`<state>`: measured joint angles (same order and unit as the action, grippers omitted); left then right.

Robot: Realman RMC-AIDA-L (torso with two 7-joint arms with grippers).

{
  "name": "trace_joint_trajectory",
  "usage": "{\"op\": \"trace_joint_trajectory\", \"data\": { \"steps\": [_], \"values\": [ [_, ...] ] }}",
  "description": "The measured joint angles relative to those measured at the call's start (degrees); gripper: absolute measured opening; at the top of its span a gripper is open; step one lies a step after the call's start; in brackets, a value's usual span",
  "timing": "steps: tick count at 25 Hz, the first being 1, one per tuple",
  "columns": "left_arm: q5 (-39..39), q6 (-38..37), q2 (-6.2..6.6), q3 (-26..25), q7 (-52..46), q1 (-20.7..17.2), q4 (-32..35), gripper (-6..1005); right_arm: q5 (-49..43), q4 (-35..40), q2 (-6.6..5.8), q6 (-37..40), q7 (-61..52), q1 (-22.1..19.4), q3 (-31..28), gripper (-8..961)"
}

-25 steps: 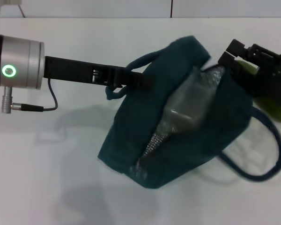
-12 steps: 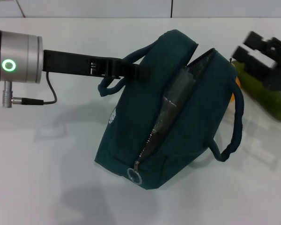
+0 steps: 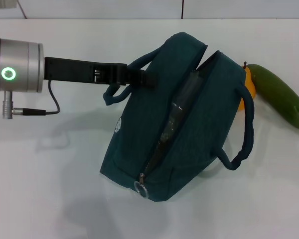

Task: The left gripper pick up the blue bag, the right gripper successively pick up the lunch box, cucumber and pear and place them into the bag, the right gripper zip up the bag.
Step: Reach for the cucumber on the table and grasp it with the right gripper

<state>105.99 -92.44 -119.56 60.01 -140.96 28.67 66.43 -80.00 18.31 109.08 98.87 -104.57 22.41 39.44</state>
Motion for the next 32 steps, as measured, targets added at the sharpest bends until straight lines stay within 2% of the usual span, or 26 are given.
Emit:
{"op": "trace_joint_trajectory", "data": {
  "steps": [2,5,11,14,18,20,28,32],
  "values": [
    [-0.1,0.1,-0.03,0.0,0.1,0.0,-0.3,53,-0.9,1.9,-1.68,-0.5,0.7,-0.2,0.2,725],
    [-0.1,0.8,-0.05,0.0,0.5,-0.1,-0.8,53,-3.4,6.4,-2.88,-1.7,0.7,-0.8,0.3,832],
    [-0.1,2.1,0.13,-0.2,2.4,0.3,-3.6,54,-13.6,20.2,-3.62,-5.2,-0.5,-2.0,0.0,890],
    [-0.1,2.2,0.17,-0.5,2.7,0.4,-3.9,54,-18.3,24.3,-5.21,-6.8,-3.4,-1.2,0.0,888],
    [-0.1,2.2,0.08,-0.6,3.2,0.4,-4.0,54,-23.9,27.8,-8.57,-7.0,-6.1,1.2,-0.3,885],
    [-0.1,2.2,0.07,-0.6,3.5,0.5,-4.4,54,-27.8,29.1,-9.83,-6.9,-7.4,2.9,-0.9,883],
    [-0.1,2.3,0.11,-0.6,4.7,0.6,-5.1,54,-44.0,33.9,-12.04,-6.3,-13.5,10.9,-1.3,877],
    [-0.1,2.3,0.12,-0.6,4.7,0.6,-5.1,55,-52.0,35.4,-12.42,-5.8,-16.9,15.0,-1.1,874]
  ]
}}
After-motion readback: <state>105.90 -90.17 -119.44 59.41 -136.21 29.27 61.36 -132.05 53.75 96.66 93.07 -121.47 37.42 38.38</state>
